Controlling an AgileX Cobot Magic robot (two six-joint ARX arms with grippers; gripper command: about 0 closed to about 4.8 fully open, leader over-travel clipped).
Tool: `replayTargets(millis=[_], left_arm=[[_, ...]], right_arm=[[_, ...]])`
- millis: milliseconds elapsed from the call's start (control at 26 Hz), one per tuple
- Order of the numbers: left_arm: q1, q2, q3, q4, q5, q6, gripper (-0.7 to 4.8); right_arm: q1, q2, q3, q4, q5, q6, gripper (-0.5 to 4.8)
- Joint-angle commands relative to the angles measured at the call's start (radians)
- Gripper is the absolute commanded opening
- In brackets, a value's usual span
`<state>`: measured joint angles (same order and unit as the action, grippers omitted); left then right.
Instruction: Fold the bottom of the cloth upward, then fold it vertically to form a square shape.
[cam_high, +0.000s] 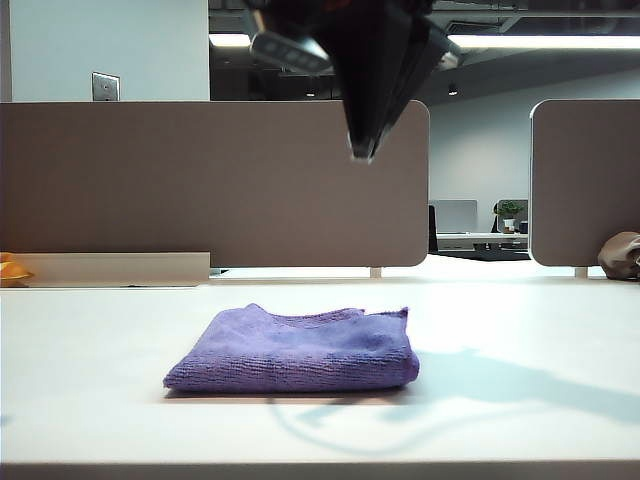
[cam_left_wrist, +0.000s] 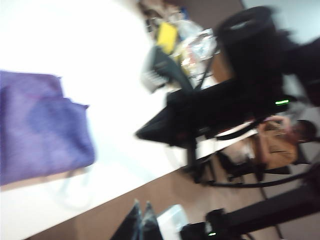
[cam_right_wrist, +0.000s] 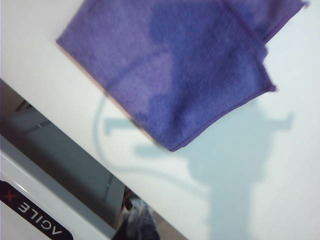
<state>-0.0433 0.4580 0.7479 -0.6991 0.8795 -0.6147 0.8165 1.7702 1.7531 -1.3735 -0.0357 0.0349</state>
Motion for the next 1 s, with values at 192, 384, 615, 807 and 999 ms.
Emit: replayTargets(millis=[192,384,615,807,999], left_arm=[[-0.001,0.002,0.003,-0.130,-0.056,0.122,-0.03],[-0.003,0.064,-0.022,-0.123,-0.040,0.130,-0.02],[-0.045,0.370,-0.013,0.135,0.075,0.045,0.04],[-0.126,0.605,0.029,0.427,0.050,-0.053,0.04],[-0.138,0.826,0.116,0.414,0.029,0.063,0.04]], right_arm=[[-0.195,-0.042,0.003,0.115,-0.321,0.021,0.08],[-0.357,-0.040,0.003,0.148,-0.494,0.008,0.29],[-0.442,-0.016,-0.004,0.234,-0.627,0.037,0.45],[-0.442,0.003,-0.066,0.309,-0.639,0.051,0.45],[-0.442,0.004,-0.156,0.388,-0.637,0.070,0.45]])
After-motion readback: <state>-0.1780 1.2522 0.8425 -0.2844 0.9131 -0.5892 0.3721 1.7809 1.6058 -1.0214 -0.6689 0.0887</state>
